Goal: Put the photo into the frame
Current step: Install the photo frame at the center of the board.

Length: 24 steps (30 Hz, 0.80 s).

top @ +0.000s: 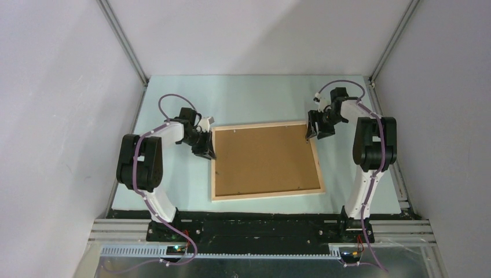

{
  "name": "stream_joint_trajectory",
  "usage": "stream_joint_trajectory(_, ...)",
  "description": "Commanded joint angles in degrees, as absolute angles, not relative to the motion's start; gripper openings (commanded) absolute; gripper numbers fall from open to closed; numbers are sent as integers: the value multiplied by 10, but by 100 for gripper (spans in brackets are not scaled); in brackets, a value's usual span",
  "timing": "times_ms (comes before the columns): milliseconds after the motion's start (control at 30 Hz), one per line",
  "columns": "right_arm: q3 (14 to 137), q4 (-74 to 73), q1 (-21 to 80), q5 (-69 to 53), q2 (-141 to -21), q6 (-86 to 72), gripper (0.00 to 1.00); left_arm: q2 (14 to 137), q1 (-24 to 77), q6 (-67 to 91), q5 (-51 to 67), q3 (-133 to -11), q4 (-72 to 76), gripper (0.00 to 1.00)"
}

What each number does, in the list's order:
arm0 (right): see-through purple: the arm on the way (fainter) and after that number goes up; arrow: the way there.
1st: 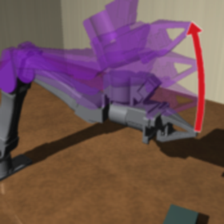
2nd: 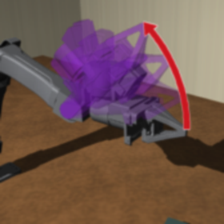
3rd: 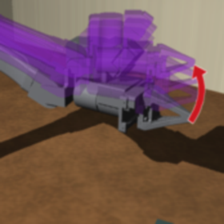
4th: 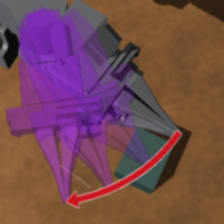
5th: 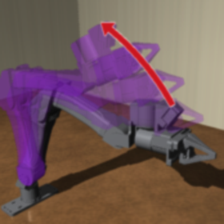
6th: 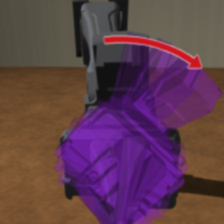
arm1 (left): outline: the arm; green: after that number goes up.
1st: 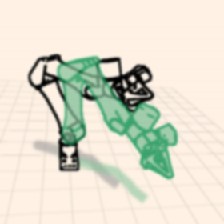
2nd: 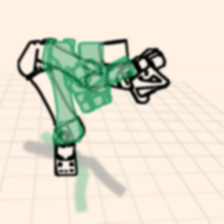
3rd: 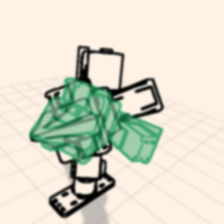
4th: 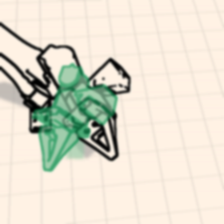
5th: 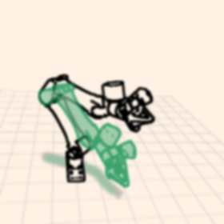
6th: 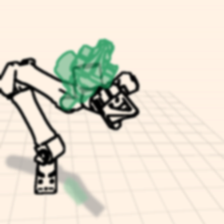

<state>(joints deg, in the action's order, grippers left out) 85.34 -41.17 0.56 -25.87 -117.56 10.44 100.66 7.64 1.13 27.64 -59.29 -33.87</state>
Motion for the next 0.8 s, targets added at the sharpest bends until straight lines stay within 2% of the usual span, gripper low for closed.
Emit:
stream_joint_trajectory(0,811,-394,7,-234,-1122,94,66,1019,77,-11,276,-582,-350,0)
stream_joint_trajectory(767,791,-344,42,-166,-1133,44,55,1017,78,-12,280,-584,-342,0)
